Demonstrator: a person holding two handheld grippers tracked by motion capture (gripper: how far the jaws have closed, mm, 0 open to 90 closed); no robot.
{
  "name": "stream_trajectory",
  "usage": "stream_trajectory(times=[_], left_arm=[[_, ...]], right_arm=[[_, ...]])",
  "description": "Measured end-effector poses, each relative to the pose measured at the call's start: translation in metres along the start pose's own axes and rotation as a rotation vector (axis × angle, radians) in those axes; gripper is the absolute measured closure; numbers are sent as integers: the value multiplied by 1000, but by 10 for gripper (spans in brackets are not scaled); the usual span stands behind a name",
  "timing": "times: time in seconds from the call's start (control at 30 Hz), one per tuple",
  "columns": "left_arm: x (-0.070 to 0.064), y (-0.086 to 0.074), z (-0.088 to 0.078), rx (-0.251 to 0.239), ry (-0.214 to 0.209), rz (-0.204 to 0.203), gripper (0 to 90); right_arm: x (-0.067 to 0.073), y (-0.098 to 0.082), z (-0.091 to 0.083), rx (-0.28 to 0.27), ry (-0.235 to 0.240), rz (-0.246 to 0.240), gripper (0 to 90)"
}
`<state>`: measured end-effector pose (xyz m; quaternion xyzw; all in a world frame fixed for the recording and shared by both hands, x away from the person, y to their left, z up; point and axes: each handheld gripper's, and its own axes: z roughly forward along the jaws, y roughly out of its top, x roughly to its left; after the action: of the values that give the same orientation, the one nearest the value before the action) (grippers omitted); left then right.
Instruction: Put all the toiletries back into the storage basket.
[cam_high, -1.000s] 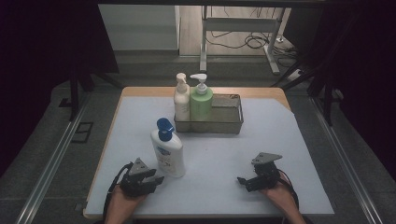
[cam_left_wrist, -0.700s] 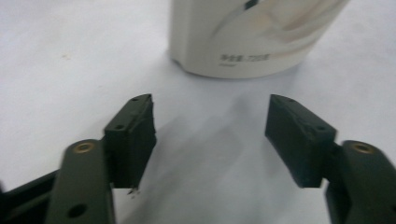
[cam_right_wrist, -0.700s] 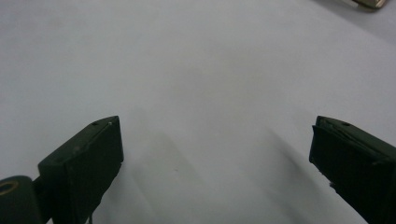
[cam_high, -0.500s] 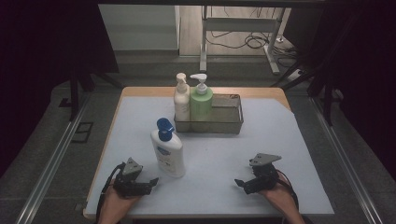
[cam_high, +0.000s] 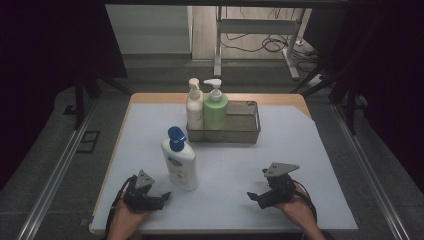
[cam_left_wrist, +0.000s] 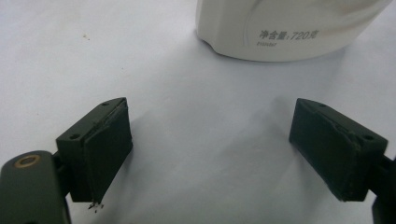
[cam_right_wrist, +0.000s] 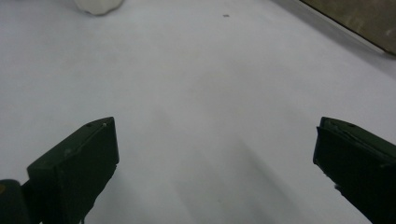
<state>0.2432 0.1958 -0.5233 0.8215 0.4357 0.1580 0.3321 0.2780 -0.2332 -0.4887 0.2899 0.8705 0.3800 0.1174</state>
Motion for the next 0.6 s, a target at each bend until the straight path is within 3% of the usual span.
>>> stream_trajectory(times=[0.6], left_arm=[[0,-1,0,-4,-1,-4,124]], right_arm=[[25,47,11,-69,86,-3,19]])
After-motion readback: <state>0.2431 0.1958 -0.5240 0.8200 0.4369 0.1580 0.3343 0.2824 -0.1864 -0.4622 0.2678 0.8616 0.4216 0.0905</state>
